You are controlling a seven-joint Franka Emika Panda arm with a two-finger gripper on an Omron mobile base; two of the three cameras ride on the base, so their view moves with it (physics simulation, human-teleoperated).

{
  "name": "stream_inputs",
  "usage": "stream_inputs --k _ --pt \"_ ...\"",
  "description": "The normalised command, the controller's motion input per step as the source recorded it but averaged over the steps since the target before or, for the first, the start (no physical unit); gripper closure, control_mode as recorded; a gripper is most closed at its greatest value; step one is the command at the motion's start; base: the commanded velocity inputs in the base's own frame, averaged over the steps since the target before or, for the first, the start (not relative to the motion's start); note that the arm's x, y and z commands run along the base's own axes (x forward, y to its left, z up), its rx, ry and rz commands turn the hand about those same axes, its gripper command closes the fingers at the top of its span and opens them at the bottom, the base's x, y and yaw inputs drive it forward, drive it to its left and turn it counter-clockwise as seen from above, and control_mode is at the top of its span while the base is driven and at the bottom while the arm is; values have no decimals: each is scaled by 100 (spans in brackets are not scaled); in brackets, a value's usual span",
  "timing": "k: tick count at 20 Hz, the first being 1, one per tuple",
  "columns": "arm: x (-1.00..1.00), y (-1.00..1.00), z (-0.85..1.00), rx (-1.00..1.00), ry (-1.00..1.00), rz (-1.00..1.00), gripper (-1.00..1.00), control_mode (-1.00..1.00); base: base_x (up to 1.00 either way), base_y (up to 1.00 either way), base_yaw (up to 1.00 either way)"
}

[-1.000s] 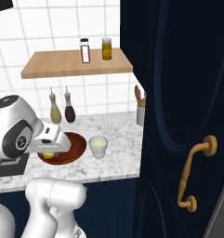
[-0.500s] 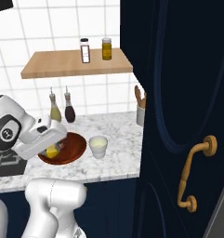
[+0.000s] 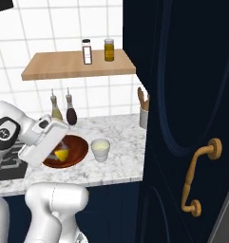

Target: Grab a lemon wedge from the fridge and one ice cube from the ice bowl, and put them in the glass of lemonade.

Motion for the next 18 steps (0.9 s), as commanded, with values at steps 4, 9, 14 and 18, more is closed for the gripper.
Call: stream_inputs --k 4,9,14,18 --pt "53 -16 0 -19 27 17 100 -100 0 0 0" --pt "74 5 0 -26 38 39 100 -100 0 0 0" --pt "27 0 -1 -21 26 56 100 -100 0 0 0" --pt "11 0 0 -23 30 67 100 -100 0 0 0"
